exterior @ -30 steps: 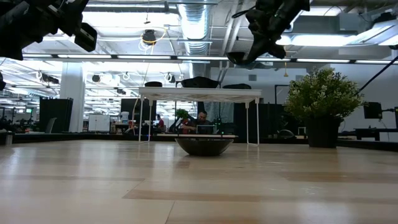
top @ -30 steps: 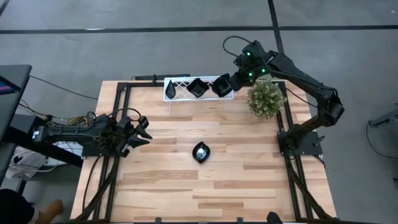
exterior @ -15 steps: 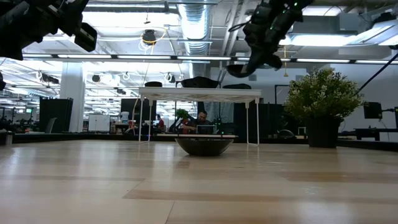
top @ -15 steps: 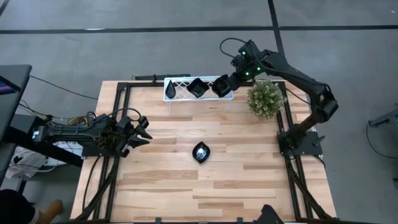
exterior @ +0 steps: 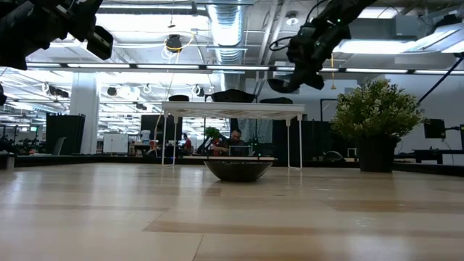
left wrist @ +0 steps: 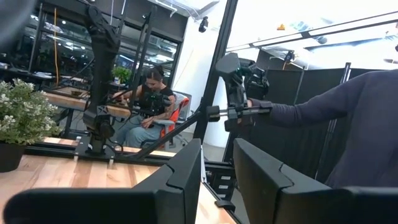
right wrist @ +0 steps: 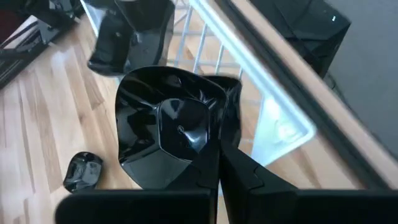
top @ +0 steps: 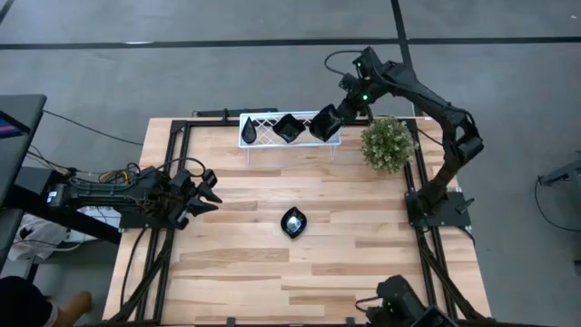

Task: Pick & Place Mini shaped plates
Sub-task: Stack the black leaf-shaped plate on top of the black leaf-shaped plates on the shelf

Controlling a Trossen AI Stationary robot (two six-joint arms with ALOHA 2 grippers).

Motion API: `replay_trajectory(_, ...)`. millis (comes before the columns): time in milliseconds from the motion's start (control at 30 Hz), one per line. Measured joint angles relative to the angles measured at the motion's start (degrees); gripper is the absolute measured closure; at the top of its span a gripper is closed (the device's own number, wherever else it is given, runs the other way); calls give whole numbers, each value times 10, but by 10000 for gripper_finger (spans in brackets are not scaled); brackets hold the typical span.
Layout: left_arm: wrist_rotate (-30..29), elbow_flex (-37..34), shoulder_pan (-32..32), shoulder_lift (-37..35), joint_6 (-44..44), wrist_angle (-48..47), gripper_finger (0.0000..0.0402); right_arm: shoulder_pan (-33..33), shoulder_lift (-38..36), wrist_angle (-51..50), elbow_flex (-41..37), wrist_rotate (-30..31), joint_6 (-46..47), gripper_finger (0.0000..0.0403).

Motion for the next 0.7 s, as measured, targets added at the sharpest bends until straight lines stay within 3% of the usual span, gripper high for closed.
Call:
replay_trajectory(400,0,0,0,0,0,0,305,4,143,-204,223,0,-101,402)
replay_trajectory(700,0,0,0,0,0,0,305,4,191,-231,269,6,-140,402)
